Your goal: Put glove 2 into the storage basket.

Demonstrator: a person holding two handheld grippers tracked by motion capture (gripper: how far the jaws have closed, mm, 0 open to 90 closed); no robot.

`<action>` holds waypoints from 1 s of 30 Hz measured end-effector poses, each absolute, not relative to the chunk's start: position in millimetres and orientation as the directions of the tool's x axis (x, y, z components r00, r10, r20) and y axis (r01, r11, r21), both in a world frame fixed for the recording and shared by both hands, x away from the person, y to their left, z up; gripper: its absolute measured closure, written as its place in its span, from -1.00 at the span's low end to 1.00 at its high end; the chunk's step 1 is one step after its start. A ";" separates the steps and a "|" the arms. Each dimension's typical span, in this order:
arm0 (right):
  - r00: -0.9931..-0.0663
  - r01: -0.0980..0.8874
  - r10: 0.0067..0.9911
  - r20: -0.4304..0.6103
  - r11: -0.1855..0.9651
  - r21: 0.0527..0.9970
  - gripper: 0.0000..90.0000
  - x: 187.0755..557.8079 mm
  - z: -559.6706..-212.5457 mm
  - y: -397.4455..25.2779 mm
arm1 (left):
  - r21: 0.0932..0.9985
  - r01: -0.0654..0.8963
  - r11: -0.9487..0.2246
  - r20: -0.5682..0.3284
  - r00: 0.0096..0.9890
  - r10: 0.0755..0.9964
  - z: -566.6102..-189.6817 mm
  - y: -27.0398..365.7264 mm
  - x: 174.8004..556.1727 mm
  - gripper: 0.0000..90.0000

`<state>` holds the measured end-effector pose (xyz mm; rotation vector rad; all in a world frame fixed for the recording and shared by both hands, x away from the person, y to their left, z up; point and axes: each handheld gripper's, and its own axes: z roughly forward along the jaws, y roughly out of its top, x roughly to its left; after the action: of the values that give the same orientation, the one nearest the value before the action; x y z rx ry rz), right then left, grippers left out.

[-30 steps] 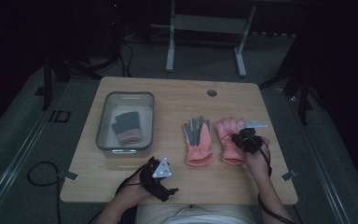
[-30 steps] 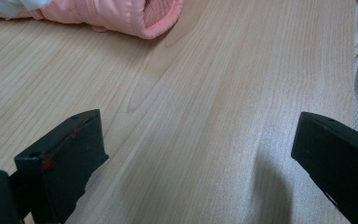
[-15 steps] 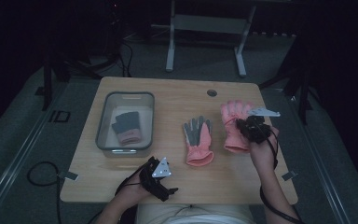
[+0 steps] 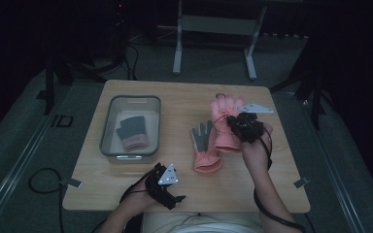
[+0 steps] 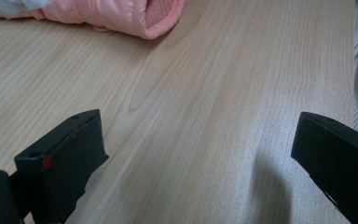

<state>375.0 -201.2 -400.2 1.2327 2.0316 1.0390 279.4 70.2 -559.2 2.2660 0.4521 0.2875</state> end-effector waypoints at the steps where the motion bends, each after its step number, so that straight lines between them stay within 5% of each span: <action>1: -0.438 0.479 0.897 -0.062 0.291 0.828 0.93 375.1 -400.3 -195.1 | 0.748 0.229 -0.623 0.061 0.911 0.408 -559.2 70.3 279.4 -0.95; 30: -0.421 0.630 0.905 -0.056 0.336 0.700 0.93 384.4 -486.9 -145.8 | 0.740 0.224 -0.634 0.066 0.914 0.401 -559.1 70.0 279.2 -0.95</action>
<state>384.4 -145.8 -486.9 1.3471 2.1671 0.8427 279.2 70.0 -559.1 2.2785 0.4426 0.2867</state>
